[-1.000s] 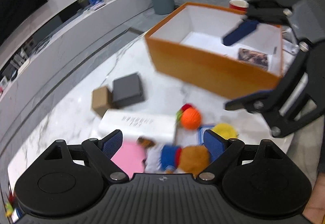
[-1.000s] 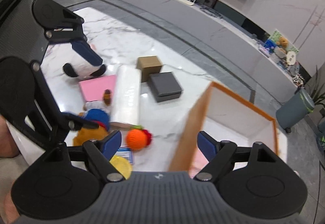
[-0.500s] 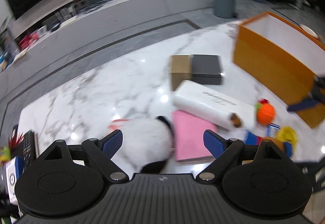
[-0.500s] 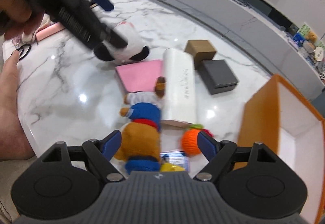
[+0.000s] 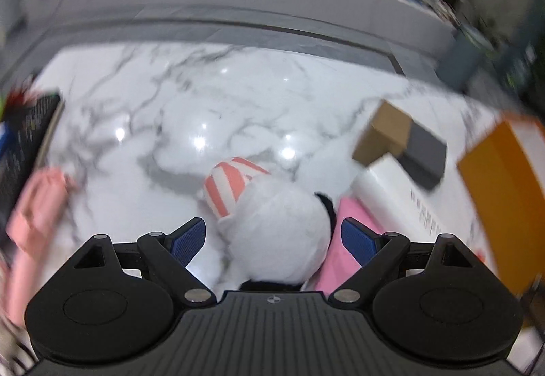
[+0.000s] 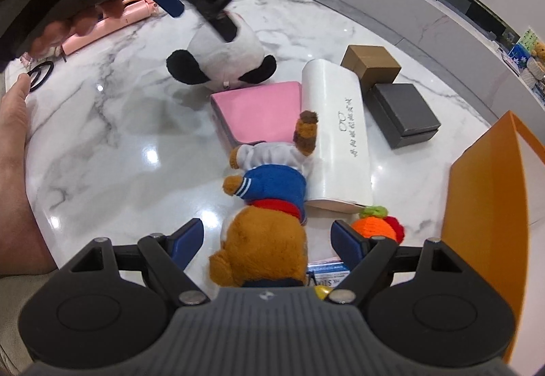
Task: Organize objects
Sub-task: 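Move both tools back toward the panda plush and the teddy bear, then grasp the panda plush with the left tool while the right tool grasps the teddy bear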
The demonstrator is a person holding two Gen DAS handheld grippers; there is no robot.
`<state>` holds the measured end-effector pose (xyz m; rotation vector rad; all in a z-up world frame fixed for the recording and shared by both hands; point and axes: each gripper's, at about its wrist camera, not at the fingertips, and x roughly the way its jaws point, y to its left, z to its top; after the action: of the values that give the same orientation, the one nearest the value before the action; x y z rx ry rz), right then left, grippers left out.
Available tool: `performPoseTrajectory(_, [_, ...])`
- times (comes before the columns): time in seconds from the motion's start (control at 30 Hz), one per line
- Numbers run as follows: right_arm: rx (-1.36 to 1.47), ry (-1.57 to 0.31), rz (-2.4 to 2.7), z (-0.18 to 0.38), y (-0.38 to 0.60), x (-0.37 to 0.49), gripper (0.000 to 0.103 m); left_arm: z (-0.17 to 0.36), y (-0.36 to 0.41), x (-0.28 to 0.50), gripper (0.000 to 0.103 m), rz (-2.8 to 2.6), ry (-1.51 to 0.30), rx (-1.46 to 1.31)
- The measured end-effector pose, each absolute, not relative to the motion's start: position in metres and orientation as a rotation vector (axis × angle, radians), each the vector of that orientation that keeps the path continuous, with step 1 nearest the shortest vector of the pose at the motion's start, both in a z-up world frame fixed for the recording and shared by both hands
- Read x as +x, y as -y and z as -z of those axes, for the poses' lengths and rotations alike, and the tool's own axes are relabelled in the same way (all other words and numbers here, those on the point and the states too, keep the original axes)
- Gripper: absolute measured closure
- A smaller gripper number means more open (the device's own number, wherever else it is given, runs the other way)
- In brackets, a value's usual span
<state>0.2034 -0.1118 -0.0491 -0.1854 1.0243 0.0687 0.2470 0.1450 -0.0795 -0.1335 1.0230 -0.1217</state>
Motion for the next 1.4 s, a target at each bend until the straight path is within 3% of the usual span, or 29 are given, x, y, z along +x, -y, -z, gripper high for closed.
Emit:
performPoseTrajectory(0.73, [-0.207, -1.070, -0.088, 0.084, 0.111, 0.216, 0.021, 0.123, -0.137, 0.282, 0.000, 0.024, -1.094, -0.242])
performPoseTrajectory(0.83, [-0.202, -1.068, -0.083, 0.085, 0.112, 0.217, 0.021, 0.123, -0.135, 0.279, 0.007, 0.042, -1.078, -0.238])
performPoseTrajectory(0.93, [-0.198, -1.068, -0.083, 0.084, 0.112, 0.218, 0.027, 0.121, -0.132, 0.277, 0.008, 0.053, -1.068, -0.216])
performPoseTrajectory(1.0, [-0.192, -1.064, -0.083, 0.083, 0.112, 0.218, 0.039, 0.120, -0.132, 0.275, 0.009, 0.063, -1.065, -0.208])
performPoseTrajectory(1.4, [-0.200, -1.064, -0.080, 0.080, 0.111, 0.218, 0.045, 0.118, -0.141, 0.264, 0.012, 0.068, -1.067, -0.197])
